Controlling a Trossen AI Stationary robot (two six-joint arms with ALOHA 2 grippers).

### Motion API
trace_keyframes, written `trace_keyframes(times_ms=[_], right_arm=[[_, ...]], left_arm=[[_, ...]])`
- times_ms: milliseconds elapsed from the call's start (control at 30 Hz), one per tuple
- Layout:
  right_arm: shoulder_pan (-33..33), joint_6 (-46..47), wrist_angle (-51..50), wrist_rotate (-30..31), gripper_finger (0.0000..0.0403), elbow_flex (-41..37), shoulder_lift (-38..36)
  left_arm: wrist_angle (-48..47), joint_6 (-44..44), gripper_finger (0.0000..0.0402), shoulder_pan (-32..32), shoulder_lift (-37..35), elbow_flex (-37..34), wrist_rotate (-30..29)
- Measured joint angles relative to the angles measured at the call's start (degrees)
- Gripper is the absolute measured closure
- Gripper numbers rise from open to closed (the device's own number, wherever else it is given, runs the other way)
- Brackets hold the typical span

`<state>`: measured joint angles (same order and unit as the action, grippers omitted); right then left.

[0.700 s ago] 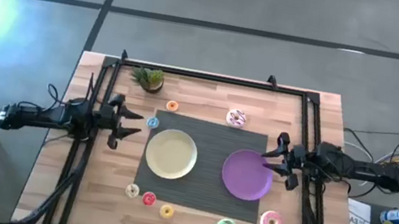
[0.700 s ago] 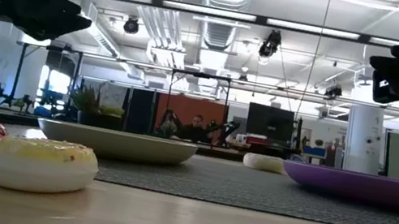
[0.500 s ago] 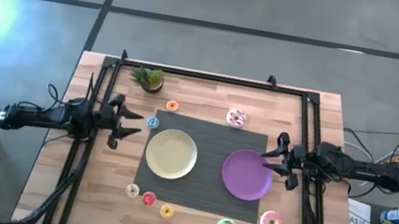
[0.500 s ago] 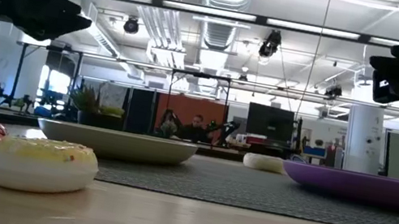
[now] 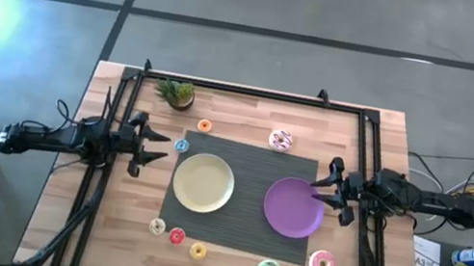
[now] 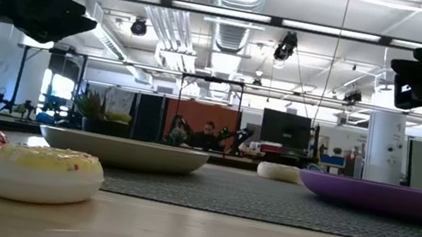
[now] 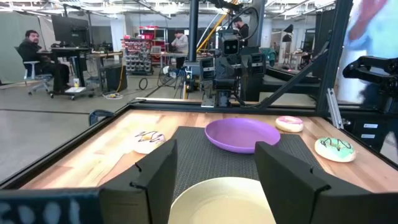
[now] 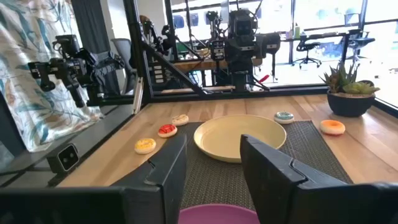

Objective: Pick & Place donuts

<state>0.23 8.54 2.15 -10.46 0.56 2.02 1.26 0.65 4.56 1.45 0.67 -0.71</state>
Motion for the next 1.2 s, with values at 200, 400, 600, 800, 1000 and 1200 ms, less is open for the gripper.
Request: trace_keyframes(times_ms=[200, 400, 600, 800, 1000, 1200], right_arm=[[0.0, 0.0, 0.0, 0.0, 0.0259, 0.0, 0.0], [0.0, 0.0, 0.0, 0.0, 0.0259, 0.0, 0.0], [0.0, 0.0, 0.0, 0.0, 0.0259, 0.0, 0.0], [0.0, 0.0, 0.0, 0.0, 0.0259, 0.0, 0.0], [0.0, -3.1, 0.5, 0.4, 0.0259, 0.0, 0.0], [0.0, 1.6, 10.8, 15.1, 0.0259, 0.0, 0.0]], left_arm=[[0.0, 0.0, 0.0212, 0.0, 0.0, 0.0, 0.0], [0.0, 0.0, 0.0211, 0.0, 0.0, 0.0, 0.0], [0.0, 0.0, 0.0211, 0.0, 0.0, 0.0, 0.0], [0.0, 0.0, 0.0212, 0.0, 0.0, 0.0, 0.0], [0.0, 0.0, 0.0212, 0.0, 0.0, 0.0, 0.0], [0.0, 0.0, 0.0211, 0.0, 0.0, 0.0, 0.0]])
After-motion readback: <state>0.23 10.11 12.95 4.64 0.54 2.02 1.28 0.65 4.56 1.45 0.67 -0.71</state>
